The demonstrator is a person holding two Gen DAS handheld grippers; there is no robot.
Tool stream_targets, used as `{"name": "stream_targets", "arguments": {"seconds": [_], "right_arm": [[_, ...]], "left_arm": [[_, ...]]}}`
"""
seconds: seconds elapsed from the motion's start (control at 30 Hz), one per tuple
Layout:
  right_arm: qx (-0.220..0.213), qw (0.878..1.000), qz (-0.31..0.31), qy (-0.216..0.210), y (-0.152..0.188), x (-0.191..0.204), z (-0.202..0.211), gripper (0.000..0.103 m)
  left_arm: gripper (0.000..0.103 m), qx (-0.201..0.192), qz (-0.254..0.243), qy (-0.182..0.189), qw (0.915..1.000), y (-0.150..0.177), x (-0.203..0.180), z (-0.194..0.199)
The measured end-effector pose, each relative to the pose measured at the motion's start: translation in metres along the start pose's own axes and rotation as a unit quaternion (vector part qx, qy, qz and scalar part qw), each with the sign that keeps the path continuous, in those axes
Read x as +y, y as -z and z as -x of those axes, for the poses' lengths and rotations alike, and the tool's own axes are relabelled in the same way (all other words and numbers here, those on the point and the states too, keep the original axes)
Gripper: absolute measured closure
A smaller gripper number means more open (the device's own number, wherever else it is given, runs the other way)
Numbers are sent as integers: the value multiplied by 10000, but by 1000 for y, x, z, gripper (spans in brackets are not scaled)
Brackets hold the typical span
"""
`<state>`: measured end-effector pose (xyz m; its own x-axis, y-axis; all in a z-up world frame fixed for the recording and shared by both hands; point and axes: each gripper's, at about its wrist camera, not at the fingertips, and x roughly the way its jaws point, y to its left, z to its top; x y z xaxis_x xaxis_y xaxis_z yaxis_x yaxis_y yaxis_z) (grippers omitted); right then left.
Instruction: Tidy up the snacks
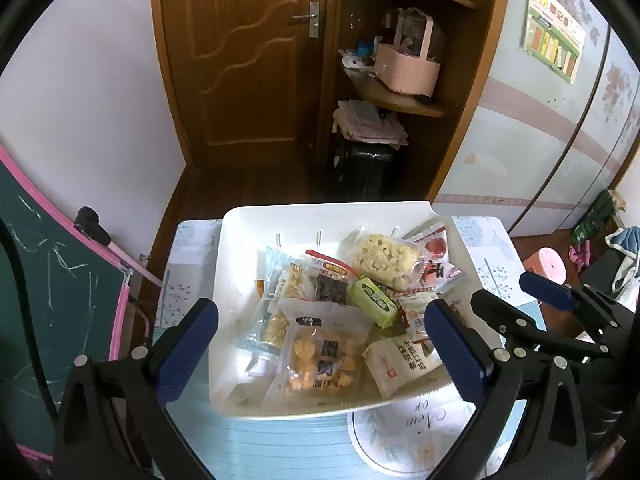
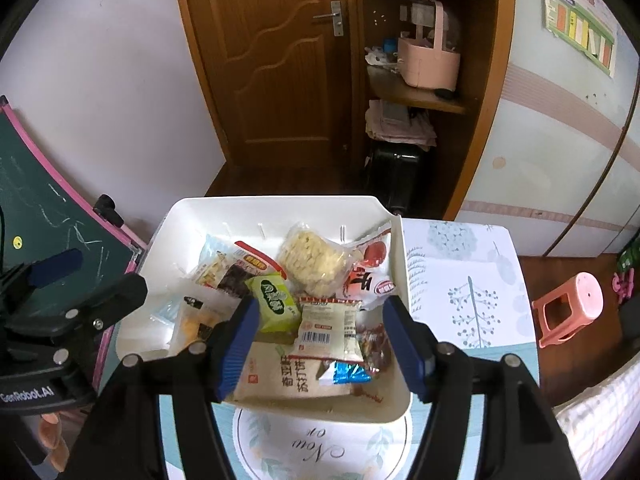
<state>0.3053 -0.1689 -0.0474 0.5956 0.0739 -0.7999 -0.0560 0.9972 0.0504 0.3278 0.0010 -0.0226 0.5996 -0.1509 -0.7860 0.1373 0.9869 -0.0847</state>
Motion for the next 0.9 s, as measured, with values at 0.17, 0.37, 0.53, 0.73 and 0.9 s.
{"name": "stream_targets", "arguments": {"seconds": [0.17, 0.37, 0.53, 0.73, 0.9], "right_arm": [[-67, 10000, -48, -49, 9, 3, 21, 38], [-232, 9997, -15, -91, 26, 9, 61, 38], [-339, 9993, -50, -161, 49, 12, 96, 38], [-416, 9990, 16, -170, 84, 13, 133, 38], [-459, 9986, -113, -227, 111, 8, 157, 38]], "left_arm": [[1, -166, -31, 43, 9998, 6, -5, 32], [1, -408, 9, 215, 9989, 25, -13, 83], [1, -543, -19, 369, 9978, 53, -22, 122], [1, -603, -114, 328, 9976, 88, -34, 156], [1, -612, -155, 124, 9979, 123, -44, 179]]}}
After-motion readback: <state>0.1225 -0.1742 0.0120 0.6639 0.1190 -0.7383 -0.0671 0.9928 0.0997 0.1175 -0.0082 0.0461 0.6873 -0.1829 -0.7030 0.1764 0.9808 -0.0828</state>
